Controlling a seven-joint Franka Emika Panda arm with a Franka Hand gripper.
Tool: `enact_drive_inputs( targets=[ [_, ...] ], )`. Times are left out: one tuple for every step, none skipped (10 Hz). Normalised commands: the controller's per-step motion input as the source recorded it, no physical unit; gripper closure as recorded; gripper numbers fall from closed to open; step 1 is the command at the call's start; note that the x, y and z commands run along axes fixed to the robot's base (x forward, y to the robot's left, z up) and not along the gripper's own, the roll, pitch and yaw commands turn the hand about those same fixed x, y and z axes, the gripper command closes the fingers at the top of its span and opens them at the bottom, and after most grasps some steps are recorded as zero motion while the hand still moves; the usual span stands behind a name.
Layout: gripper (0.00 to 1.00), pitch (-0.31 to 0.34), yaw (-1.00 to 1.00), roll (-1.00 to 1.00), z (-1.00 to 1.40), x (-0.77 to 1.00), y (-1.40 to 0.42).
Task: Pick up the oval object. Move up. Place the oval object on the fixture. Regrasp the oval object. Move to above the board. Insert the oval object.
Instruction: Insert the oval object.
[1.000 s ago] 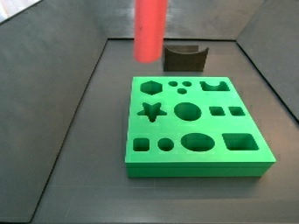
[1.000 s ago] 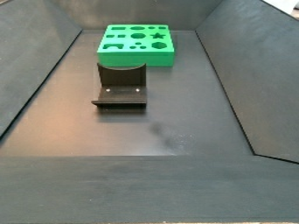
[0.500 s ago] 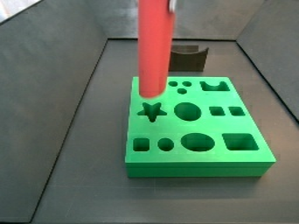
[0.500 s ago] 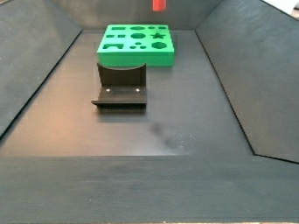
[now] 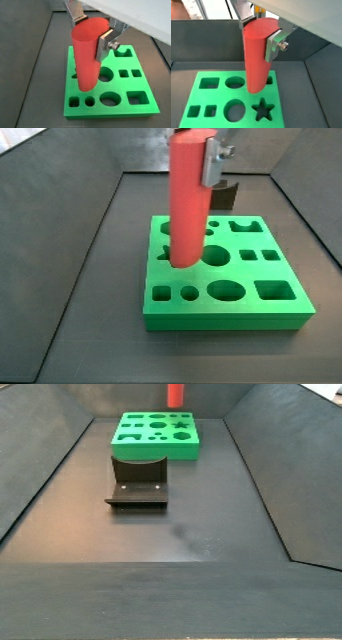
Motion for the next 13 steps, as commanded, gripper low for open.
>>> enact_drive_inputs(
  targets=[
    [1.0, 0.02, -0.51, -0.05, 0.0, 0.52, -0.15],
    [1.0, 0.017, -0.45, 0.0, -0.03, 0.59, -0.14],
    [1.0, 0.024, -0.47, 0.0, -0.04, 0.55, -0.11],
    [1.0, 0.017, -0.5, 0.0, -0.08, 0.52, -0.07],
    [1.0, 0.017, -0.51, 0.02, -0.1, 0.52, -0.05],
    [1.0, 0.023, -0.51, 0.01, -0.08, 0.52, -0.05],
    [1.0, 0.0, -0.48, 0.06, -0.19, 0.59, -0.04],
    [1.0, 0.0, -0.43, 0.25, -0.56, 0.67, 0.0],
    [1.0, 0.0, -0.43, 0.3, -0.64, 0.65, -0.02],
    [1.0, 0.0, -0.43, 0.25, -0.5, 0.62, -0.08],
    [1.0, 0.0, -0.56, 0.14, -0.29, 0.5, -0.13],
    [1.0, 0.0, -0.63, 0.07, -0.11, 0.36, -0.15],
    [1.0, 0.09, -0.21, 0.1, 0.0, 0.31, -0.23]
  ],
)
